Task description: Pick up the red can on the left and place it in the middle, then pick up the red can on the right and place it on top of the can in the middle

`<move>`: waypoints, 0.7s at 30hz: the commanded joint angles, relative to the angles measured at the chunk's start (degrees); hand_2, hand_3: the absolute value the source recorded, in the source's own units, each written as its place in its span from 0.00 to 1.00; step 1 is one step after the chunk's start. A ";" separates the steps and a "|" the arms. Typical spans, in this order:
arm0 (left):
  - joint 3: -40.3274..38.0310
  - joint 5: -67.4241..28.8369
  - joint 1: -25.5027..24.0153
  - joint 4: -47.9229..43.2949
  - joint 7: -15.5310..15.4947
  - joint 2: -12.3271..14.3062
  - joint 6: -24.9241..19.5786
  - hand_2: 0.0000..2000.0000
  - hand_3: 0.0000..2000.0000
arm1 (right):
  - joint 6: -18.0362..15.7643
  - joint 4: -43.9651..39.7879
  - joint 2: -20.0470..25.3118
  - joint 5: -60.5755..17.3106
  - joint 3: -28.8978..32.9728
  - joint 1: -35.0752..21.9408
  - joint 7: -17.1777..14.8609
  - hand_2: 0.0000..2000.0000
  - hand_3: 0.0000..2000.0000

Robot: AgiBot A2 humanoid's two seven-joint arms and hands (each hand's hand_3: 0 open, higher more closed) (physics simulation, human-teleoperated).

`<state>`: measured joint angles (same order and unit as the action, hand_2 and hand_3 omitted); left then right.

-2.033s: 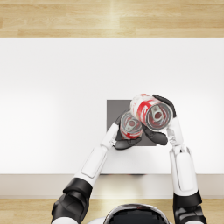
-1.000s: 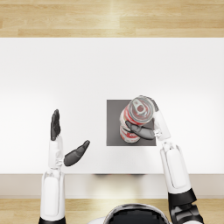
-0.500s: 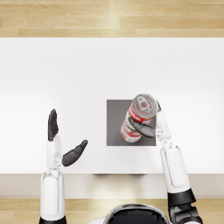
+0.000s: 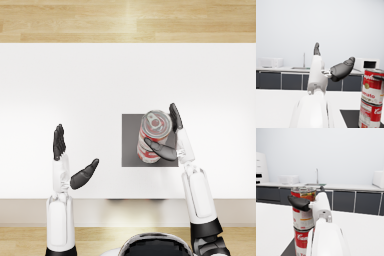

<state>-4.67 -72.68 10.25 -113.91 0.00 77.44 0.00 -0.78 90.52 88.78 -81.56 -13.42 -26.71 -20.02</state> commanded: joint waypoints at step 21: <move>-1.85 0.01 9.63 8.33 0.00 -0.02 0.00 0.00 0.00 | 0.78 17.32 1.07 0.03 21.96 -0.92 18.78 0.00 0.00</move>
<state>-6.11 -72.67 19.23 -106.62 0.00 77.56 0.00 0.00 108.24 89.68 -81.53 6.13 -28.02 -0.88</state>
